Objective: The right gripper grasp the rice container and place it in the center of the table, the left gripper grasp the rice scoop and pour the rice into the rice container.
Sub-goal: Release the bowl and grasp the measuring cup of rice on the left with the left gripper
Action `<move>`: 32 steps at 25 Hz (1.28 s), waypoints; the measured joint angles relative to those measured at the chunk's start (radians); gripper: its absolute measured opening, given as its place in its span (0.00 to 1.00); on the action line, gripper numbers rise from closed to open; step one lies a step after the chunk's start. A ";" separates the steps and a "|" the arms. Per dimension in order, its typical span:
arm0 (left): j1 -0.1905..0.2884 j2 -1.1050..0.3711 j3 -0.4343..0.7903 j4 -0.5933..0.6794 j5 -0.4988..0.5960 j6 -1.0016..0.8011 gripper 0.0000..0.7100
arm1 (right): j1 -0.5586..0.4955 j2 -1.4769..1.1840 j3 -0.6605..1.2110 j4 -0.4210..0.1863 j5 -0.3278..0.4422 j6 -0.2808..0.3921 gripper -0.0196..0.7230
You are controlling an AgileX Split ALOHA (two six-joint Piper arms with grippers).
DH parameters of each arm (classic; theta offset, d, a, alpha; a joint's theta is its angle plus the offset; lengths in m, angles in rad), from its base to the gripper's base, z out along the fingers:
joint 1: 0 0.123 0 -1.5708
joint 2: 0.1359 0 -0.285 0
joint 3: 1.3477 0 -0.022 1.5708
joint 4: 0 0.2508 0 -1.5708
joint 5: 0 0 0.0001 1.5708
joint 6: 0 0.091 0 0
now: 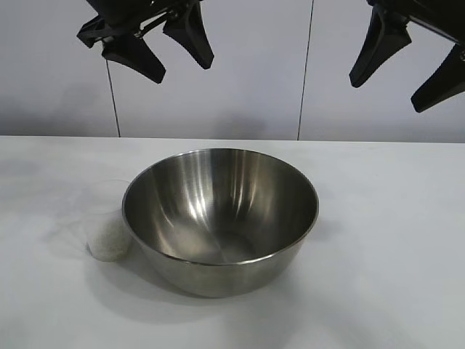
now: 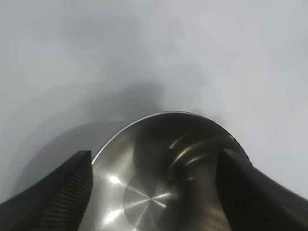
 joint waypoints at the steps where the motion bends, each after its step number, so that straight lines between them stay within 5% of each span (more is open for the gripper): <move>1: 0.000 0.000 0.000 -0.001 0.018 0.024 0.83 | 0.000 0.000 0.000 0.000 0.000 0.000 0.76; 9: 0.000 -0.022 0.000 0.001 0.031 0.113 0.88 | 0.000 0.000 0.000 0.000 -0.001 0.000 0.76; 18: 0.037 -0.262 0.007 0.054 -0.074 0.113 0.86 | 0.000 0.000 0.000 0.000 -0.004 0.000 0.76; 22: 0.039 -0.373 0.143 0.070 -0.233 0.122 0.86 | 0.000 0.000 0.000 0.000 -0.004 0.000 0.76; 32: 0.039 -0.676 0.784 0.068 -0.898 0.154 0.85 | 0.000 0.000 -0.002 0.000 -0.008 0.000 0.76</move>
